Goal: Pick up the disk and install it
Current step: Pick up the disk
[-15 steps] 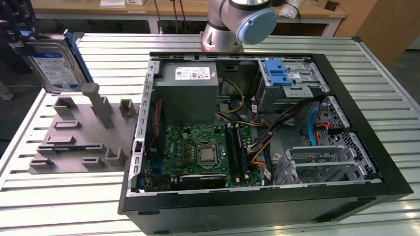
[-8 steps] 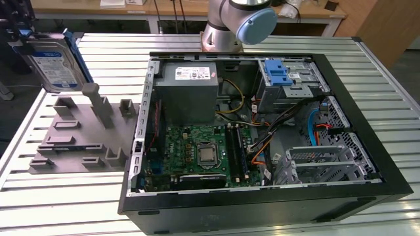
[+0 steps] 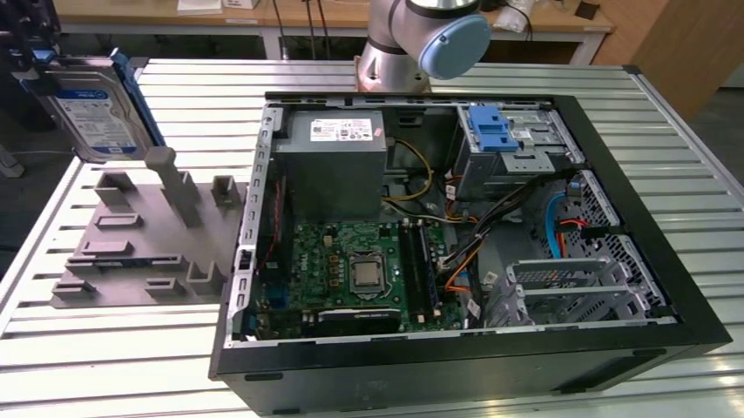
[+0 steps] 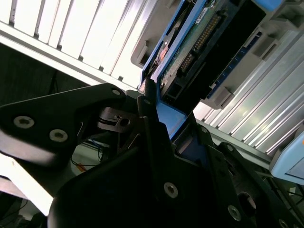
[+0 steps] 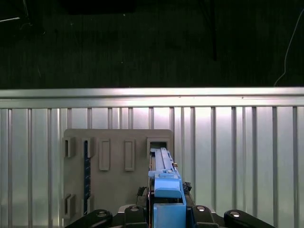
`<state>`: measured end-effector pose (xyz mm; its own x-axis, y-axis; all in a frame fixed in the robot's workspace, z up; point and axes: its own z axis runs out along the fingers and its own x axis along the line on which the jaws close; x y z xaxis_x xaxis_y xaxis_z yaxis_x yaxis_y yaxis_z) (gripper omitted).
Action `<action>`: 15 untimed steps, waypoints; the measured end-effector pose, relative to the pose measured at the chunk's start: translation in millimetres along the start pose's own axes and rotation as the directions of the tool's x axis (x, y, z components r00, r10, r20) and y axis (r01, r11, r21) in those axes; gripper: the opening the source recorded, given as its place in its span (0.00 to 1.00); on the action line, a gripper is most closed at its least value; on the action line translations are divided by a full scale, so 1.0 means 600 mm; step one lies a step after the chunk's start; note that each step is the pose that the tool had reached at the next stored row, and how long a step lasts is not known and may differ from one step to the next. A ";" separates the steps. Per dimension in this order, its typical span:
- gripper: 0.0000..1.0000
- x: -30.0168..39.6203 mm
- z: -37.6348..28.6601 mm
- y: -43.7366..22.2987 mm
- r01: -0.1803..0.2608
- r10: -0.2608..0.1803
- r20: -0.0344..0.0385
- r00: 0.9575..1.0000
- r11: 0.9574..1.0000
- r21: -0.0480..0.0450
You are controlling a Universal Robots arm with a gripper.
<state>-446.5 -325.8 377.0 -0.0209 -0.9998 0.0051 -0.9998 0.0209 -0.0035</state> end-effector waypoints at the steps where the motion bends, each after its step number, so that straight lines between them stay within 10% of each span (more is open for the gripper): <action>1: 0.36 0.000 -0.001 0.000 0.000 0.000 0.000 1.000 1.000 0.000; 15: 0.36 0.000 -0.011 0.000 0.000 0.000 0.000 1.000 1.000 0.000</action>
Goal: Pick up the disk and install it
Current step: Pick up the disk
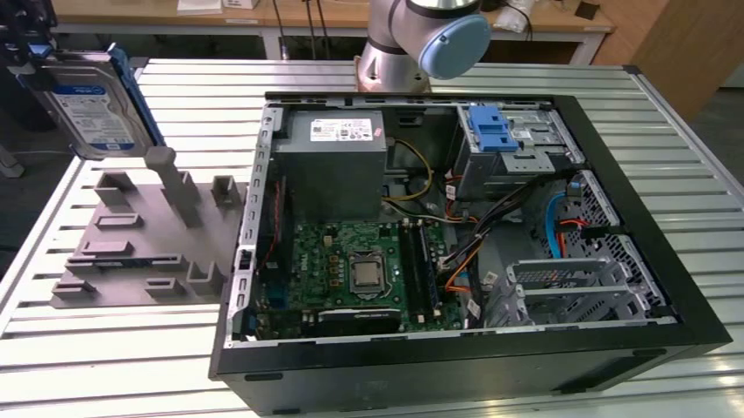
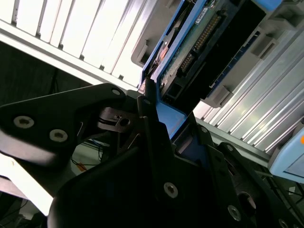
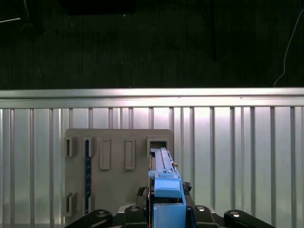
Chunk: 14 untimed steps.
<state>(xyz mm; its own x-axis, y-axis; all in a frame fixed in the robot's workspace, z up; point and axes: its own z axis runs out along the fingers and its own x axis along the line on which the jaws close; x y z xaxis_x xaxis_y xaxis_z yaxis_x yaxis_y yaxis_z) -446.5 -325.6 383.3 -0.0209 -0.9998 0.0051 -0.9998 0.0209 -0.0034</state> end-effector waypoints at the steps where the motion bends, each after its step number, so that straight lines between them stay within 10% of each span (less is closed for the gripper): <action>1: 0.36 0.000 -0.001 0.000 0.000 0.000 0.000 1.000 1.000 0.000; 14: 0.36 -0.001 -0.006 0.000 0.000 0.000 0.000 1.000 1.000 0.000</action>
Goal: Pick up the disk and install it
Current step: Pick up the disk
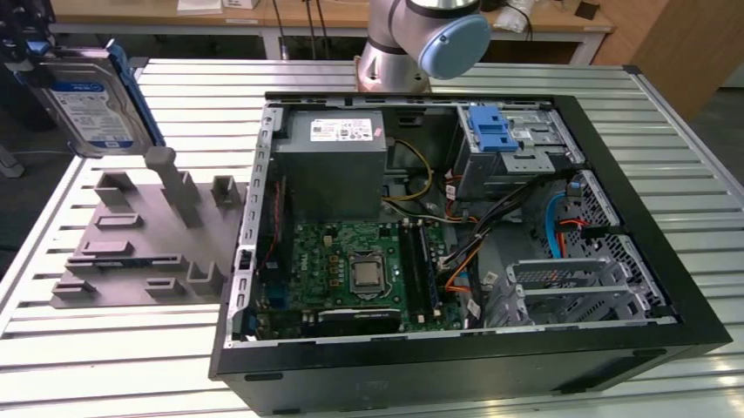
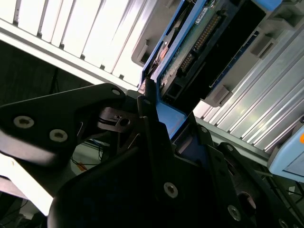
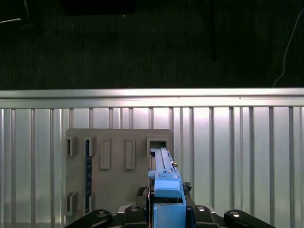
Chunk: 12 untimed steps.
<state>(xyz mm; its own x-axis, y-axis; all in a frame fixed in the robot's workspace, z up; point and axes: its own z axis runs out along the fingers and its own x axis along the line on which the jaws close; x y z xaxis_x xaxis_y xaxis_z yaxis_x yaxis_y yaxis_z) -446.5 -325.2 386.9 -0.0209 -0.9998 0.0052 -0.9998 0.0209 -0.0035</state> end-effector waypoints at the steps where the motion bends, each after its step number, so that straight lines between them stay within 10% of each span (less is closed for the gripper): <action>1: 0.36 0.000 0.000 0.000 0.000 0.000 0.000 1.000 1.000 0.000; 12: 0.36 -0.003 -0.006 0.000 0.000 0.000 0.000 1.000 1.000 0.000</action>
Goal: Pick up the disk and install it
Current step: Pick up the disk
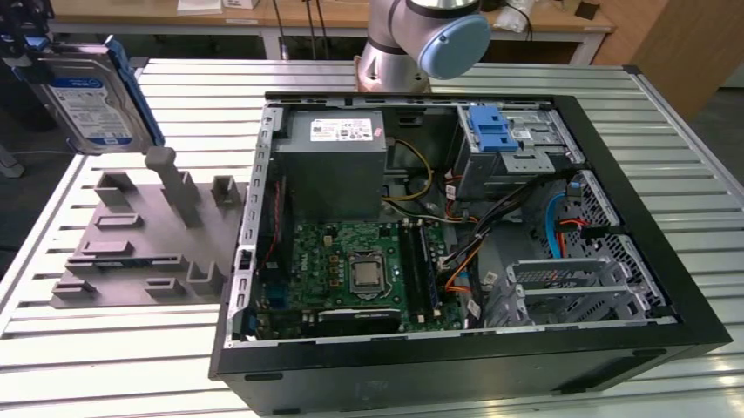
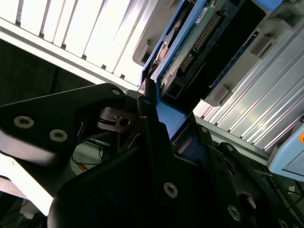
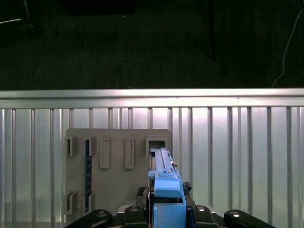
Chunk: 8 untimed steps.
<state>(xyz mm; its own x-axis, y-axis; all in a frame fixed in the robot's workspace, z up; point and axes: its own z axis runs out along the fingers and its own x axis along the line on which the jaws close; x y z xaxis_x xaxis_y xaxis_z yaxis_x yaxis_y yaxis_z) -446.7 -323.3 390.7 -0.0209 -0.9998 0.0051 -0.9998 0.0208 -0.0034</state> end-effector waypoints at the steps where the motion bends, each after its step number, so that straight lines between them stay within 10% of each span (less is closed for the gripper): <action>1: 0.36 0.000 0.000 0.000 0.000 0.000 0.000 1.000 1.000 0.000; 8: 0.36 0.000 -0.004 0.000 0.000 0.000 0.000 1.000 1.000 0.000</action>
<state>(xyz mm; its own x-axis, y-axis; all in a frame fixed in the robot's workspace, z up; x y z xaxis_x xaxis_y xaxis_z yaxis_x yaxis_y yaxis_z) -446.7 -323.2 393.1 -0.0208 -0.9998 0.0051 -0.9998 0.0208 -0.0034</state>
